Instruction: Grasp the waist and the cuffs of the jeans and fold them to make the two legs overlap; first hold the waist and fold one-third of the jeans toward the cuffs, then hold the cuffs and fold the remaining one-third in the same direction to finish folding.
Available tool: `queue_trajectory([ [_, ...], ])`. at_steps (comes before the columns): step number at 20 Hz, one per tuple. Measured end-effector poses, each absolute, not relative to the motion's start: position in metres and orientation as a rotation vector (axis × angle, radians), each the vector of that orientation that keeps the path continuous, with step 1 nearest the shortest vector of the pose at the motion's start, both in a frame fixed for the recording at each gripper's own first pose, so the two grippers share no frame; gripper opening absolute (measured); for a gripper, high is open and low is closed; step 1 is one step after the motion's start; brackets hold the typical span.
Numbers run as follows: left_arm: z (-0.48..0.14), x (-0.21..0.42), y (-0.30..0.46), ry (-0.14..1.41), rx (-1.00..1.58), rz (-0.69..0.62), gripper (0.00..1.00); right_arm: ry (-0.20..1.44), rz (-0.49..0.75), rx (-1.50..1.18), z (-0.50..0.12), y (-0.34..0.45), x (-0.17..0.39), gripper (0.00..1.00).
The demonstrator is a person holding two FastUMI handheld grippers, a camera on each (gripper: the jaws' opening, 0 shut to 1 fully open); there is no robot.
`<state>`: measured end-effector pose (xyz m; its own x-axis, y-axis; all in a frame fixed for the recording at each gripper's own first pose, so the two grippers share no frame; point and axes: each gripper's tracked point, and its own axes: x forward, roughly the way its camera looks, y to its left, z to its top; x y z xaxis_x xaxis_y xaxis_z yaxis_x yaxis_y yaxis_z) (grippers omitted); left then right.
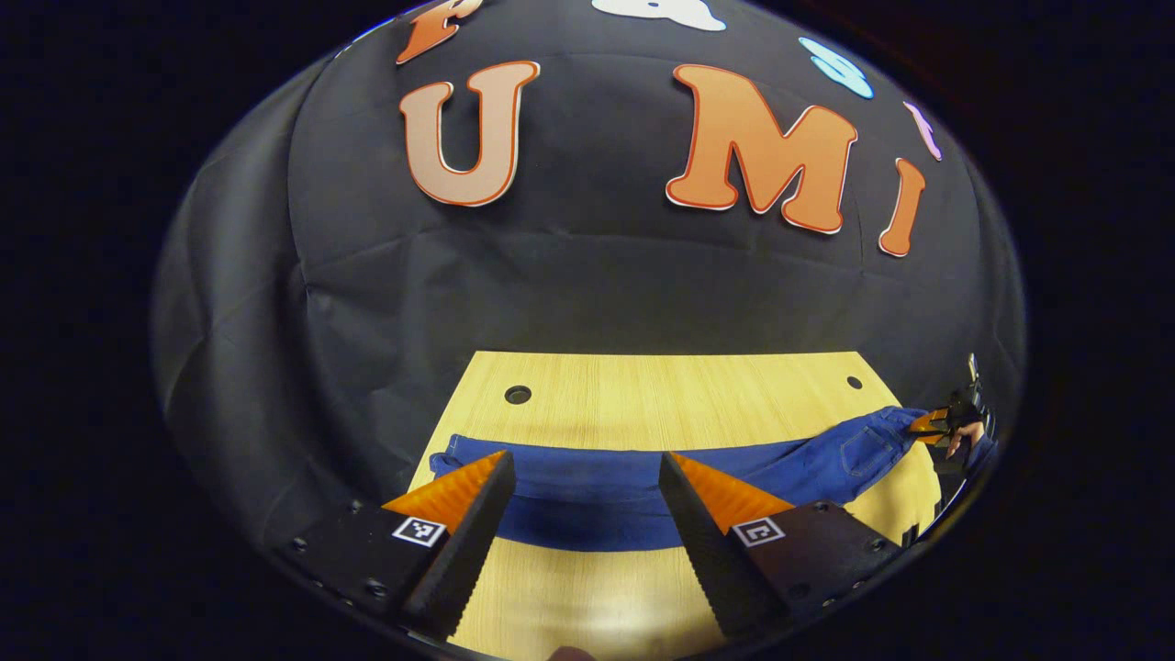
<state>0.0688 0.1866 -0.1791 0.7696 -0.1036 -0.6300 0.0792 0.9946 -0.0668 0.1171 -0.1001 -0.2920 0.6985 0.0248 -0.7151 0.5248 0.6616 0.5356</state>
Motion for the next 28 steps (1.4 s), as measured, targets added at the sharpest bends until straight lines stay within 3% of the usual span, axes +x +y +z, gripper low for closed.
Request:
queue_trajectory([
  [6, -0.171, 0.076, 0.208, 0.579, -0.053, -0.085, 0.97, 0.667, -0.210, 0.671, -0.223, -0.062, 0.114, 0.17],
  [16, -0.185, 0.074, 0.236, 0.581, -0.106, -0.058, 0.97, 0.603, -0.006, 0.564, -0.154, 0.032, 0.111, 0.16],
  [22, -0.190, 0.077, 0.255, 0.583, -0.137, -0.027, 0.98, 0.597, 0.107, 0.476, -0.136, 0.102, 0.113, 0.16],
  [28, -0.193, 0.081, 0.280, 0.549, -0.159, 0.022, 0.98, 0.678, 0.200, 0.420, -0.161, 0.180, 0.111, 0.16],
])
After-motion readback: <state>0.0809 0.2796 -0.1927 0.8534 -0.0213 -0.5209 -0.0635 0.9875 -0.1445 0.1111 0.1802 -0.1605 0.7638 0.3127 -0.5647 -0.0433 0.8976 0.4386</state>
